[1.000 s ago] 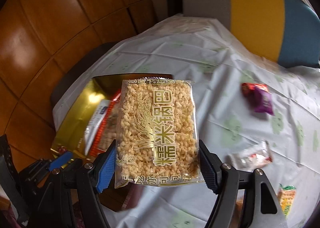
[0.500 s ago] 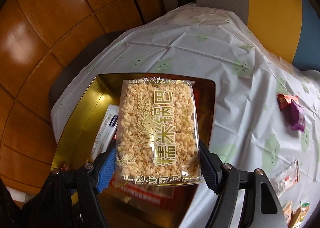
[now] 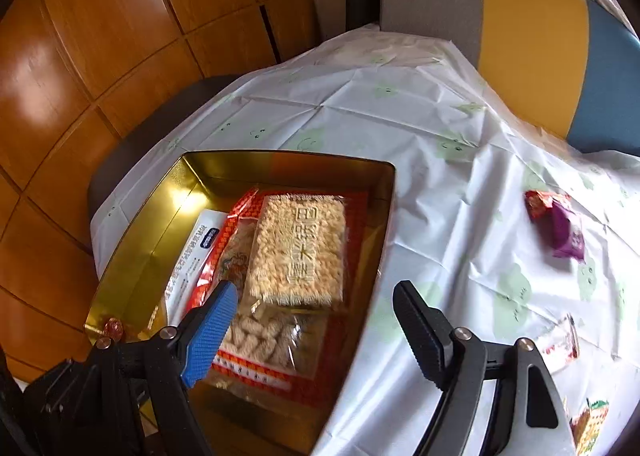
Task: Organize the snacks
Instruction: 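Grasp the rice-cracker bar with the right gripper and place it in the tin, then withdraw both grippers from the tin toward the remaining snacks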
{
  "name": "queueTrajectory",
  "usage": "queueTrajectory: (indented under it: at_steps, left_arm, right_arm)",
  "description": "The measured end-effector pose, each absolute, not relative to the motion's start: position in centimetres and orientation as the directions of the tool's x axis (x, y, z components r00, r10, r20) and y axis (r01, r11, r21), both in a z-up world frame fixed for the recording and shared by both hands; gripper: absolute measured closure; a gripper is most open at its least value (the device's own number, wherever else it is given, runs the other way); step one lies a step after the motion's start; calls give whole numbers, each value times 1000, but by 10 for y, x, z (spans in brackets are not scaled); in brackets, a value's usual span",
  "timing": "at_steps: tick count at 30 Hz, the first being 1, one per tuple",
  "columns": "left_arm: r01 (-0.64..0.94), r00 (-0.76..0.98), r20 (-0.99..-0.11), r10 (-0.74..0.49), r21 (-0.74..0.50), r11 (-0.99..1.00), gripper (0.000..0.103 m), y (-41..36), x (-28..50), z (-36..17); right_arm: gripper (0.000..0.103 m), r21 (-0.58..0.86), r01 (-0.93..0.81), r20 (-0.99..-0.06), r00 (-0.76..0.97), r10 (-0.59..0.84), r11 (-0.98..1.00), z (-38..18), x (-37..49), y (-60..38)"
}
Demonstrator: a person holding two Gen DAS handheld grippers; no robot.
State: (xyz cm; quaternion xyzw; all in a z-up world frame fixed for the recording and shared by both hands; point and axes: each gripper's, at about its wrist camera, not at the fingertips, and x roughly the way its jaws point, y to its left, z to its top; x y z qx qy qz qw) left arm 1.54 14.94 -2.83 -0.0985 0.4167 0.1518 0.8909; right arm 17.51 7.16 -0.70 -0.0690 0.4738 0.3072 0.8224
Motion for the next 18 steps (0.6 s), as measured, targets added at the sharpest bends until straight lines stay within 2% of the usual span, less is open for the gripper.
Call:
queueTrajectory:
  at_steps: [9, 18]
  left_arm:
    - [-314, 620, -763, 183, -27, 949, 74, 133, 15, -22]
    - [-255, 630, -757, 170, 5, 967, 74, 111, 18, -17]
  right_arm:
    - [22, 153, -563, -779, 438, 450, 812, 8, 145, 29]
    - [21, 144, -497, -779, 477, 408, 856, 11, 133, -40]
